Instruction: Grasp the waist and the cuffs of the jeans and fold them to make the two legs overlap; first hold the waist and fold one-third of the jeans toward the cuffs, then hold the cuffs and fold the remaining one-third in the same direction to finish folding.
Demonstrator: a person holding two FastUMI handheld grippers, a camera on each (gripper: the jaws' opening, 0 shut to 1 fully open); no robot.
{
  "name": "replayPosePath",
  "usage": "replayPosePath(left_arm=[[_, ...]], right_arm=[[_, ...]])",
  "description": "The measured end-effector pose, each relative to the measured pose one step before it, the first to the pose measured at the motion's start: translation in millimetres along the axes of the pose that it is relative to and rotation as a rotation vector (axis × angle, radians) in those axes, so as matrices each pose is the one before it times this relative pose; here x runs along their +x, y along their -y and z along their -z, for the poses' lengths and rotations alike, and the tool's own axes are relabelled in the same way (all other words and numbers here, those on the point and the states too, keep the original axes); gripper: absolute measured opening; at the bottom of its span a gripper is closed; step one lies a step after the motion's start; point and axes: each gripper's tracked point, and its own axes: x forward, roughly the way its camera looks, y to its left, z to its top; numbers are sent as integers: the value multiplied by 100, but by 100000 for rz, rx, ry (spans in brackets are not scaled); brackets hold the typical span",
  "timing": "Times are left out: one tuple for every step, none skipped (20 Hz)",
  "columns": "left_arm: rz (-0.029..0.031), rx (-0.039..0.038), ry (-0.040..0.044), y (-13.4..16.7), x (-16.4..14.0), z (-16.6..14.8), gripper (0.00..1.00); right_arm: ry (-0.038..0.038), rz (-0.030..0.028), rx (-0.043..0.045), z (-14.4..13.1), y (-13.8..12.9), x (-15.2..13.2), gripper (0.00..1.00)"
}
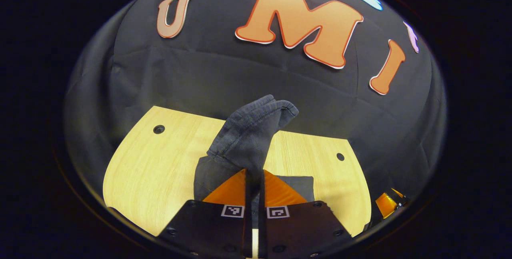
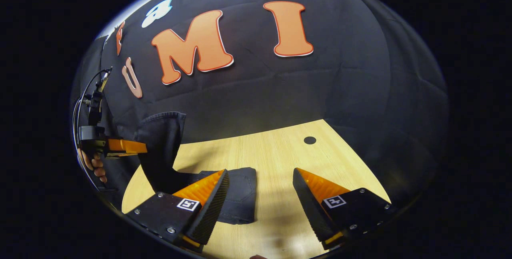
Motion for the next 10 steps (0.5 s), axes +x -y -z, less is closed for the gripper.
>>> replayPosePath(left_arm=[[304,360,-1402,757,262,661,6],[473,269,-1205,747,378,657,6],[859,859,-1847,882,497,816,6],[625,1351,-1487,765,391,658,6],[431,1223,-1508,612,288,592,6],[605,2018,-2158,716,319,702,6],[459,1889,-1843,705,481,781,6],[178,2093,-2112,478,368,587,6],[-49,2097,-2256,626,508,774,6],[-78,2149,-1634,544,310,466,6]], right_arm=[[-153,0,-323,83,341,-2,96],[-366,-464,-436,85,283,43,97],[-449,100,-402,26,327,47,97],[-313,-404,-308,103,265,155,97],[-99,31,-167,5,291,9,96],[-18,-290,24,-60,298,-36,96],[-40,-215,270,25,239,-59,96],[-26,-67,351,-56,209,51,96],[-11,-396,367,-60,79,-13,96],[80,126,215,-41,199,-45,97]])
